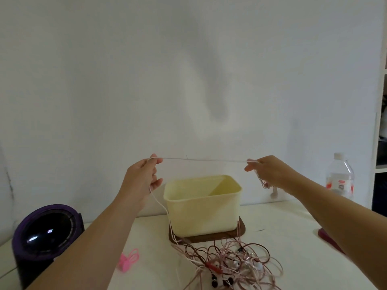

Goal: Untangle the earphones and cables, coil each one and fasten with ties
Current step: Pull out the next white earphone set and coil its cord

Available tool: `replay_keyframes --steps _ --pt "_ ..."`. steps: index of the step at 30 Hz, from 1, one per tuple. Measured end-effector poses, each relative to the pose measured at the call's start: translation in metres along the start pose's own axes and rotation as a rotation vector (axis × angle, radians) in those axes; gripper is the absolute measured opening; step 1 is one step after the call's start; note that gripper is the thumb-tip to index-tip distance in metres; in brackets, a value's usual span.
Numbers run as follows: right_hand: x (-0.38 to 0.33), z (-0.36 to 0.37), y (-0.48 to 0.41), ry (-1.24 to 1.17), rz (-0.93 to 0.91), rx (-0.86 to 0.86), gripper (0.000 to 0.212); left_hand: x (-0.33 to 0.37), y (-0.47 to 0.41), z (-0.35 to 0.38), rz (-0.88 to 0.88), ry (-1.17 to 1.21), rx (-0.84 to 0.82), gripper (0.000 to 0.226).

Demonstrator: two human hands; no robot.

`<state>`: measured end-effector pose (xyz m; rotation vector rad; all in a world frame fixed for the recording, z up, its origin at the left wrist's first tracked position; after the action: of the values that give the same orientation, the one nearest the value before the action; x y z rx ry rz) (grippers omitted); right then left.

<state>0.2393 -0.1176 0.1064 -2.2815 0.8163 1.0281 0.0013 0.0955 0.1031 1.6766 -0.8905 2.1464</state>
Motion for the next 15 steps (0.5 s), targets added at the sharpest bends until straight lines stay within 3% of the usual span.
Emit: replay_keyframes --steps 5,9,11,15 --pt "0.036 -0.012 -0.001 -0.659 0.148 -0.007 0.041 -0.023 -0.005 -0.025 -0.164 0.172 0.037 0.028" --pt "0.042 0.003 0.003 -1.150 0.237 -0.112 0.047 -0.045 0.003 -0.025 -0.355 0.260 -0.035 0.049" --pt "0.036 0.010 0.003 -1.157 0.217 -0.144 0.054 -0.048 0.006 -0.017 -0.409 0.283 -0.091 0.056" --pt "-0.002 0.046 0.015 -0.832 0.093 -0.352 0.050 -0.032 0.010 0.014 -0.388 0.368 -0.159 0.052"
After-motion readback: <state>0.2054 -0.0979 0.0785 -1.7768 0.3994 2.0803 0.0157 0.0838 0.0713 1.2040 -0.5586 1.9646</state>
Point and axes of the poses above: each hand's wrist, its own y-axis away from the middle knuckle, its own z-axis out of the palm, x = y × z, the point moved 10 cm from there along -y, towards the middle knuckle, and after that the axes turned 6 degrees about -x, right-handed, at the moved point
